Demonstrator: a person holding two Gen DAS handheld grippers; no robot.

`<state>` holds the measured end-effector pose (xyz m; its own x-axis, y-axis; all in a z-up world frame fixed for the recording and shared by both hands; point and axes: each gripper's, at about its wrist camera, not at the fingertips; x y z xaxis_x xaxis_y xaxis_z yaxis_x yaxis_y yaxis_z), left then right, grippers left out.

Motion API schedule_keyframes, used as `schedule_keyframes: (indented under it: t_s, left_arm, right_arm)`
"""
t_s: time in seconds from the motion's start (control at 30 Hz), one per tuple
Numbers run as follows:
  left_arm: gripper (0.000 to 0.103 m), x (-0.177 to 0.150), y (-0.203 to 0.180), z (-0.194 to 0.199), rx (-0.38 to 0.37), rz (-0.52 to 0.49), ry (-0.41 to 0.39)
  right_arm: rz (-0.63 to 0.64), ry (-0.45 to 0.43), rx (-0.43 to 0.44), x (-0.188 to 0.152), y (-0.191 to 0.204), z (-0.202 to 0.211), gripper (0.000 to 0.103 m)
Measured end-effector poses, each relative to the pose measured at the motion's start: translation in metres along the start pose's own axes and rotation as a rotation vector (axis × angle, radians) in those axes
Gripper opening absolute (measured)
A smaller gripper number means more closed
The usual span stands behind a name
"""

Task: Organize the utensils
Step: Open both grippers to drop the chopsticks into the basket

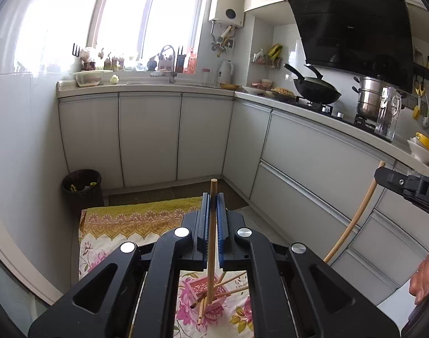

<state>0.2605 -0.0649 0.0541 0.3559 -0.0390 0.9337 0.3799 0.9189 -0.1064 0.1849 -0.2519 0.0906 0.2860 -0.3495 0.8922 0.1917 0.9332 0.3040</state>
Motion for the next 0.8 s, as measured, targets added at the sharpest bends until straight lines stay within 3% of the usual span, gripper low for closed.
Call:
schedule_keyframes:
  t_s: [0.23,0.4,0.47,0.5,0.8]
  left_arm:
    - [0.004,-0.024,0.02,-0.066,0.011,0.03,0.085]
    - [0.005,-0.047,0.027,-0.098,-0.008,0.047,0.192]
    - [0.016,-0.051,0.029,-0.095,-0.033,0.051,0.21]
    - [0.025,-0.05,0.031,-0.091,-0.037,0.06,0.209]
    - [0.038,-0.009,0.049,0.0,-0.035,0.104,-0.017]
  right_arm:
    - [-0.002,0.058,0.011,-0.021,0.004,-0.049,0.008]
    - [-0.003,0.095,0.023,-0.033,0.005,-0.073,0.008]
    - [-0.001,0.103,0.028,-0.037,0.008,-0.077,0.008]
    - [-0.002,0.104,0.032,-0.038,0.009,-0.078,0.008]
    - [0.006,0.11,0.064,-0.046,0.024,-0.087,0.008]
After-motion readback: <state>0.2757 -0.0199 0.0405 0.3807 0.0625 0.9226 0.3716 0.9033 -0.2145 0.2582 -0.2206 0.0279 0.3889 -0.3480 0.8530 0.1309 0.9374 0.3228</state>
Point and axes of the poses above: each gripper's, at about its wrist camera, not at the fingertips, and z roughly against the way its jaws point, y to its left, x to its top, and after that the axes turned 5 degrees about -y, right-handed
